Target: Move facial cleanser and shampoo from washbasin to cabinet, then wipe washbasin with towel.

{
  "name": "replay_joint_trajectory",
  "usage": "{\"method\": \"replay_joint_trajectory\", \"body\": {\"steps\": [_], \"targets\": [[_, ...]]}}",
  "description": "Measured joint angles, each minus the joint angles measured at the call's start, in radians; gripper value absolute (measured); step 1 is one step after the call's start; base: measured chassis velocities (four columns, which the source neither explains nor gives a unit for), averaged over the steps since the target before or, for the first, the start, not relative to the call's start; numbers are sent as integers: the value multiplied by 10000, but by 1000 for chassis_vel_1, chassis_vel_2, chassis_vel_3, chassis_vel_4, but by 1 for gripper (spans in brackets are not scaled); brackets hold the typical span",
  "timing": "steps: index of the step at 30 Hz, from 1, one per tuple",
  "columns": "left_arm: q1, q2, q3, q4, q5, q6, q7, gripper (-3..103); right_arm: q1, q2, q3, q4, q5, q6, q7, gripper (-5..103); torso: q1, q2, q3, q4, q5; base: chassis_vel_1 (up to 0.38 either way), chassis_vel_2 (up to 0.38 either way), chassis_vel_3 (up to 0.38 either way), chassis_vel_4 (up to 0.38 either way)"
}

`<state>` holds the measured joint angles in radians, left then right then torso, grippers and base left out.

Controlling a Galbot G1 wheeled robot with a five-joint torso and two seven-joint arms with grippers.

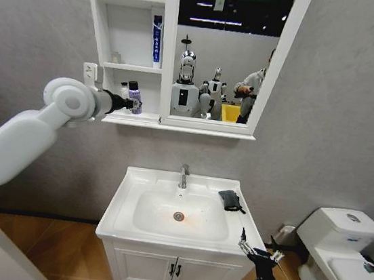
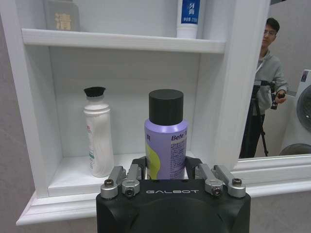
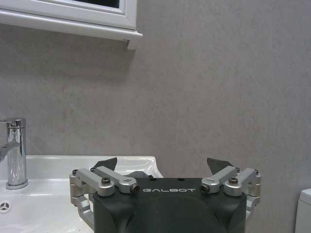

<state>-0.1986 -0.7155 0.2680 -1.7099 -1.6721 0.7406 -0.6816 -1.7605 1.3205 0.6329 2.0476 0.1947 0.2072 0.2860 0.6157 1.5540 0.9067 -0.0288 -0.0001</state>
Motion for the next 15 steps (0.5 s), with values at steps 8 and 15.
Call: {"method": "replay_joint_trajectory", "body": {"steps": [8, 15], "targets": [[-662, -942, 862, 1543, 1124, -13, 785, 42, 284, -105, -5, -177, 104, -31, 11, 100, 1, -1, 0, -4, 2, 0, 0, 0, 0], [-796, -1455, 1019, 2229, 1743, -27, 1286, 42, 462, -169, 16, -400, 141, -43, 17, 100, 1, 0, -1, -1, 2, 0, 0, 0, 0]]}}
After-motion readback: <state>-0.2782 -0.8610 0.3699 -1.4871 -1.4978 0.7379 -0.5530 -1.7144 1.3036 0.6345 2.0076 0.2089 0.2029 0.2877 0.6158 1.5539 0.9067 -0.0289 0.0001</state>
